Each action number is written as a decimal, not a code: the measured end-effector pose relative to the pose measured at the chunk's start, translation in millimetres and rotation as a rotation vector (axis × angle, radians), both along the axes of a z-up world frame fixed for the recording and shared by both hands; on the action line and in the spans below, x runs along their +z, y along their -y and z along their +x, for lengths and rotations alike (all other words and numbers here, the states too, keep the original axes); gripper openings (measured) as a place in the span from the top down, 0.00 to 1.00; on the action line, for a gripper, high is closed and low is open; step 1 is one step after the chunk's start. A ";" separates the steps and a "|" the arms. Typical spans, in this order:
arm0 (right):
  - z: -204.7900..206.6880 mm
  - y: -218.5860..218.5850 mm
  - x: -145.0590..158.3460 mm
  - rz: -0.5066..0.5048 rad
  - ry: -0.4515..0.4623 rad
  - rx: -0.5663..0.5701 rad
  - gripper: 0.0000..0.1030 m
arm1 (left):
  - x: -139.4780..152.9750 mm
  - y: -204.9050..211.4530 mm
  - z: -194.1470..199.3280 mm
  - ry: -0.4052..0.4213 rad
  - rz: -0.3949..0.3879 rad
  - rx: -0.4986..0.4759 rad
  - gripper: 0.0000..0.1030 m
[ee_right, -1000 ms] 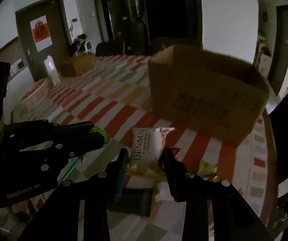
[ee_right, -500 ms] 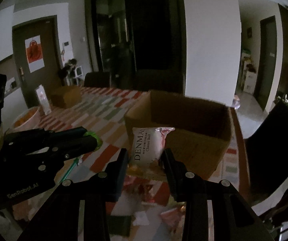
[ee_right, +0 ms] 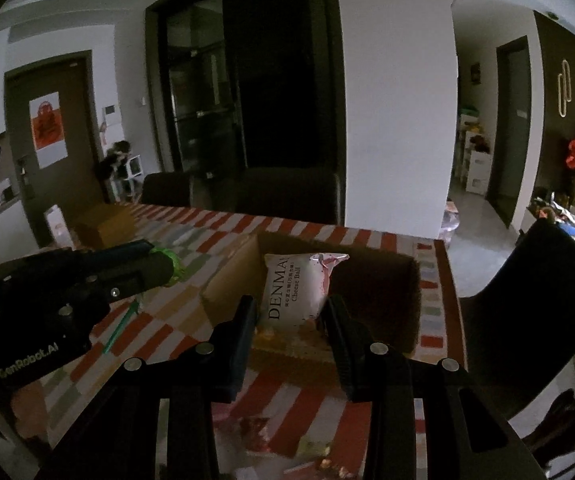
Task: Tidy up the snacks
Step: 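Carry the DENMAN bag in the right tool while the left tool carries the lollipop to the box, then open the right tool over the box while the left tool releases the lollipop inside, then move both tools back from the box to the snack pile, then grasp the white-and-pink snack bar with the right tool while the left tool grasps the black pouch, then carry the snack bar in the right tool while the left tool carries the black pouch to the box, then open the right tool over the box while the left tool releases the pouch inside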
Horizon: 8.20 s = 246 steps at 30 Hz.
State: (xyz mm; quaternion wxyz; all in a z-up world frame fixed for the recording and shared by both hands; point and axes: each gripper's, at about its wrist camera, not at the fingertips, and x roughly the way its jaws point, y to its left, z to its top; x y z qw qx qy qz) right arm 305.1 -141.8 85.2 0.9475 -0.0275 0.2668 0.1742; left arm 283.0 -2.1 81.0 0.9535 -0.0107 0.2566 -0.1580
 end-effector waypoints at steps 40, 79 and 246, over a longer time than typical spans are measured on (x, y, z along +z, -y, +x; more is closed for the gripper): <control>9.2 24.5 -21.3 -0.059 -0.038 -0.160 0.34 | -26.7 10.6 9.8 -0.105 0.145 0.029 0.48; -138.9 27.8 -84.4 -0.132 -0.131 -0.159 0.25 | -91.5 17.2 -163.9 -0.090 0.281 -0.005 0.23; 99.7 21.2 -20.2 -0.016 -0.160 -0.150 0.61 | -43.9 9.2 129.5 -0.289 0.072 0.081 0.50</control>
